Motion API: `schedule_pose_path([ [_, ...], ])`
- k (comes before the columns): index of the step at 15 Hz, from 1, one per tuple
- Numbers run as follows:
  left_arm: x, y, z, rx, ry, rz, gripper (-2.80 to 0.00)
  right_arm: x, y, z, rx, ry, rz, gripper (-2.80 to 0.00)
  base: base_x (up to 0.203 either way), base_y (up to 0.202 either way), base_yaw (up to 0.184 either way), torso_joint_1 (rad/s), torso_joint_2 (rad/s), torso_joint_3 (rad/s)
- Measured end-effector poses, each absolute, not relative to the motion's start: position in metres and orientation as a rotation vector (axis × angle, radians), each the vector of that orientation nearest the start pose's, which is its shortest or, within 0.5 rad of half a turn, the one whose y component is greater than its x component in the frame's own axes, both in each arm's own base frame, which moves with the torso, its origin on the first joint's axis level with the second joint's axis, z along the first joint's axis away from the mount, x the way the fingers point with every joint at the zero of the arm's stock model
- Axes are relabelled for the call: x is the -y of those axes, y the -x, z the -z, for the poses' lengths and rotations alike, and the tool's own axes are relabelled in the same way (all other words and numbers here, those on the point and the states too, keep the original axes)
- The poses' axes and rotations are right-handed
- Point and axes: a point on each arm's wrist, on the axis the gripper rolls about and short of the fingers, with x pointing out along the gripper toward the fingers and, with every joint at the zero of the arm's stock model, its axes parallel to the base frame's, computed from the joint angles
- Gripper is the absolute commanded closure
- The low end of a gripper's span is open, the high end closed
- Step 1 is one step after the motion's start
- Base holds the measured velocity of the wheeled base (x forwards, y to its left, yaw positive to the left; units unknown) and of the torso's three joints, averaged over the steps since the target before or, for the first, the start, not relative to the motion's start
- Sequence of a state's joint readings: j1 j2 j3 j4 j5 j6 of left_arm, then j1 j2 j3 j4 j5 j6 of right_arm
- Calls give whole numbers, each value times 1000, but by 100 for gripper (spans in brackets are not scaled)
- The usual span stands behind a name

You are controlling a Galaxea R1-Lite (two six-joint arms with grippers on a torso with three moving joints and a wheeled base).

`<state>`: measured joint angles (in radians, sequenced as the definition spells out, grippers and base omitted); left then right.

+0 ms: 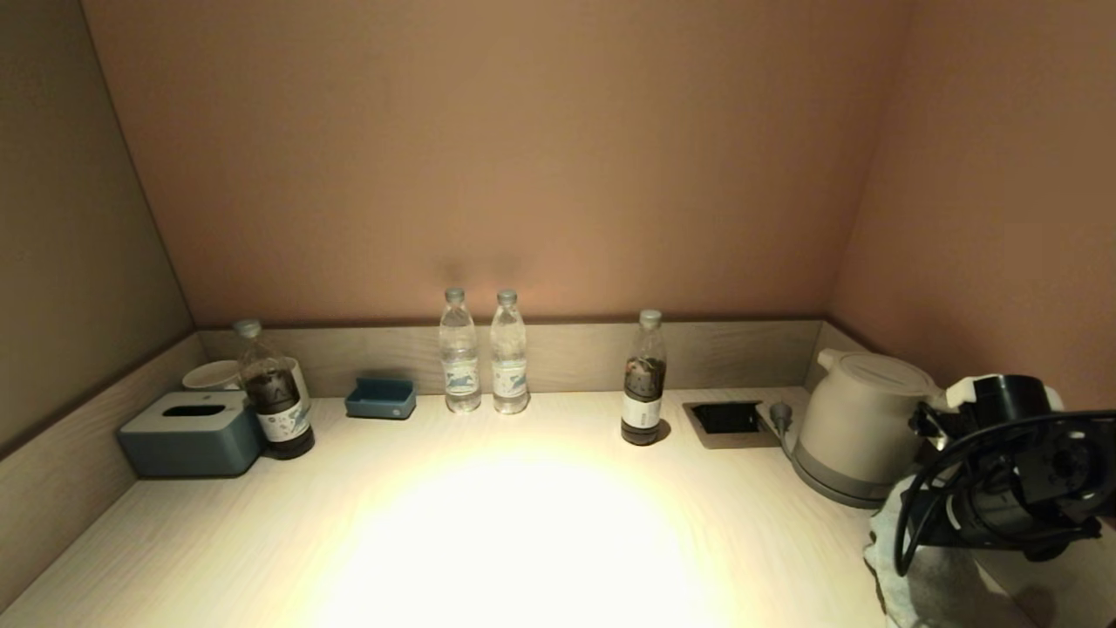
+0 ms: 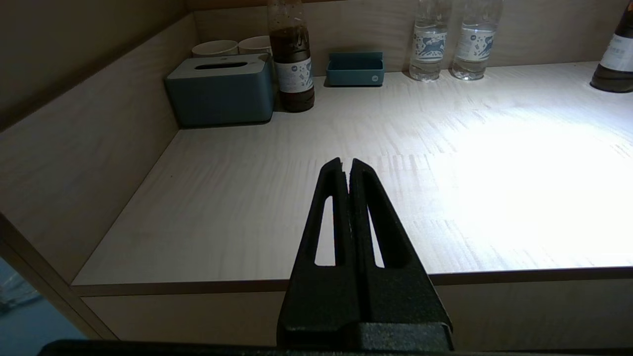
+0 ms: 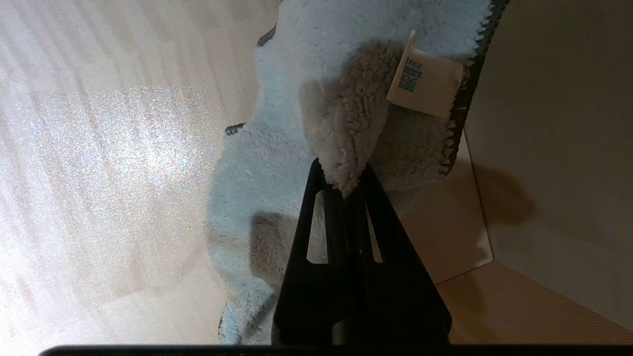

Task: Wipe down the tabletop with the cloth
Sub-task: Sweep the stains on the table

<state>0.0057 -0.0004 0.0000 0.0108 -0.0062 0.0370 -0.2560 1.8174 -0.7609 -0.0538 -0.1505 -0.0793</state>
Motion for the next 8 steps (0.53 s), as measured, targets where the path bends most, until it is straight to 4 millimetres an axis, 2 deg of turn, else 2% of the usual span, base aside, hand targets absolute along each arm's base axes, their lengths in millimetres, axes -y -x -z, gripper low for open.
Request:
schedule_pose_path([
  [4,0,23,-74,-10,-37,0,0,69,-272,-90,-1019,25,309,0,0,0,0,0,0,0],
  [8,0,23,-74,-10,-37,0,0,43,-284,-84,-1028,53,190,0,0,0,0,0,0,0],
])
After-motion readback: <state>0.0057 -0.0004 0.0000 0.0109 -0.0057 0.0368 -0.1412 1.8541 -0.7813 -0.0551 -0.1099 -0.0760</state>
